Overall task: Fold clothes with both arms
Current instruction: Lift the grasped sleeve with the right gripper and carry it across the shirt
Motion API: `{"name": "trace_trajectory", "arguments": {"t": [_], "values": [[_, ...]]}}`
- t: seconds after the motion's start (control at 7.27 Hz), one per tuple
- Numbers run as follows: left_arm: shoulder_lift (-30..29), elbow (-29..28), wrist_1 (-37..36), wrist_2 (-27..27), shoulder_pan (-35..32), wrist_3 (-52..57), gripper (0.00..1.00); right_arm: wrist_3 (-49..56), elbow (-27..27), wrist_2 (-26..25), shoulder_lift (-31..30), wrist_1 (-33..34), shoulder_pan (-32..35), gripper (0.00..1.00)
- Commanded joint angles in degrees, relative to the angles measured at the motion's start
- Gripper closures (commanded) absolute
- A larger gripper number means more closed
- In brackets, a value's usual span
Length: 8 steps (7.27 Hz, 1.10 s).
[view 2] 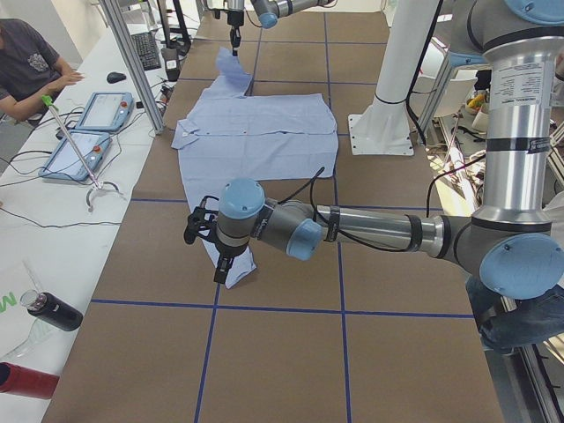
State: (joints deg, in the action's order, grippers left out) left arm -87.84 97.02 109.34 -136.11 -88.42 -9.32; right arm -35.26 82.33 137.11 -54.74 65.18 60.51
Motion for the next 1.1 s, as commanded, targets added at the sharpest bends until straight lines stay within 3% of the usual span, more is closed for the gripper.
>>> {"name": "trace_trajectory", "arguments": {"t": [0.0, 0.14, 0.28, 0.55, 0.96], "values": [[0.13, -0.07, 0.00, 0.06, 0.00, 0.00, 0.00, -4.88, -0.07, -2.20, 9.35, 3.46, -4.34, 1.00], [0.30, -0.07, 0.00, -0.03, -0.09, 0.09, 0.00, -7.78, -0.15, -2.55, 12.34, 3.63, -5.13, 1.00], [0.48, -0.07, 0.00, -0.03, -0.09, 0.09, 0.00, -9.55, -1.11, -7.51, 15.94, 3.63, -7.40, 1.00], [0.65, -0.60, 0.09, 0.06, 0.00, 0.17, 0.00, -10.53, -10.47, -13.86, 24.64, 3.02, -12.15, 1.00], [0.74, -0.86, 0.00, 0.06, 0.00, 0.09, 0.00, -10.45, -16.74, -18.89, 27.57, 1.88, -16.03, 1.00]]}}
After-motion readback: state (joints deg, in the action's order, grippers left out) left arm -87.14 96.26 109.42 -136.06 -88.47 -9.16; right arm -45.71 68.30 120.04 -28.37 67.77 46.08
